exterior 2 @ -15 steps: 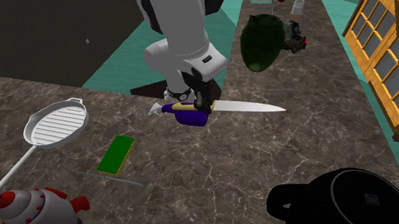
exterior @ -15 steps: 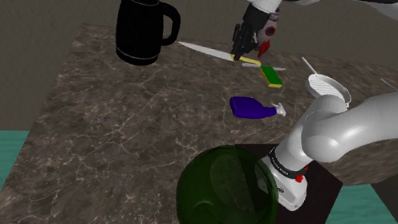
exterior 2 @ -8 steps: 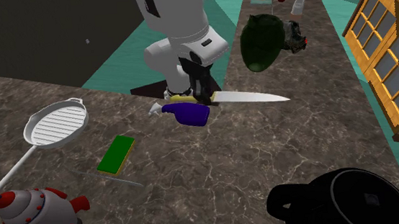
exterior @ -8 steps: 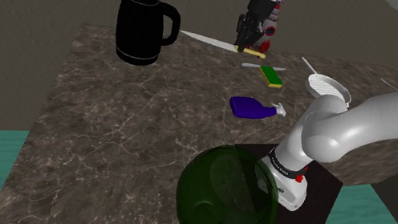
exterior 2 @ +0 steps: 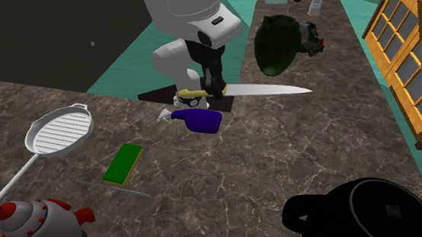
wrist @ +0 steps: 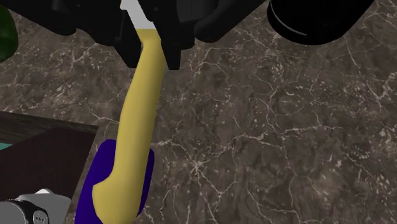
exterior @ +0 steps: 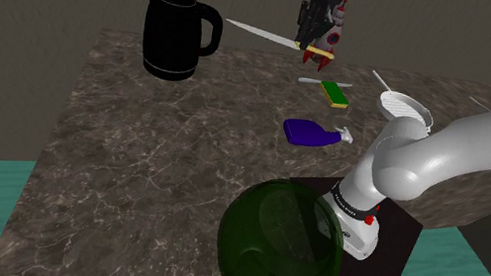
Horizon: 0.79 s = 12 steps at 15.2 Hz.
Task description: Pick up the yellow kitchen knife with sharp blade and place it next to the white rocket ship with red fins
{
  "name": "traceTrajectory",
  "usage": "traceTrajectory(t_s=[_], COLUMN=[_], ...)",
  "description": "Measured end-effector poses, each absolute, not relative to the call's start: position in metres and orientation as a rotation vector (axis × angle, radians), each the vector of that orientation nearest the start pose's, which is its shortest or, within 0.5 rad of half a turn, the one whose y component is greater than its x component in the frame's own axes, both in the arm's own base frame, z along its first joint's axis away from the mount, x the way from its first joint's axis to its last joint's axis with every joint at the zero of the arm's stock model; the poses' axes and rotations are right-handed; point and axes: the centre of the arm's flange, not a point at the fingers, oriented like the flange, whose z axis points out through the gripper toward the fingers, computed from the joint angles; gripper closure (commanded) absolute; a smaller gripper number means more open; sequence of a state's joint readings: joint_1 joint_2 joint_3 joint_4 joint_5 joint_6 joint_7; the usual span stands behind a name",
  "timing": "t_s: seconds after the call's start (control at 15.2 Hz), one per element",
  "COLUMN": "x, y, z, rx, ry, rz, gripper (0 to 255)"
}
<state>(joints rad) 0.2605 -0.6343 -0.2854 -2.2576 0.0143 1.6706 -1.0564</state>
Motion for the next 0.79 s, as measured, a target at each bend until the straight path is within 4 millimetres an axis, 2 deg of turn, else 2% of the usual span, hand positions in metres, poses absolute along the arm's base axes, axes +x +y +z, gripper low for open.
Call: traceTrajectory(t_s=[0.79], x=[0.366], y=[-0.030], z=[0.649], rx=[-2.565], ry=[-1.540], rz=[-0.171], gripper=[255])
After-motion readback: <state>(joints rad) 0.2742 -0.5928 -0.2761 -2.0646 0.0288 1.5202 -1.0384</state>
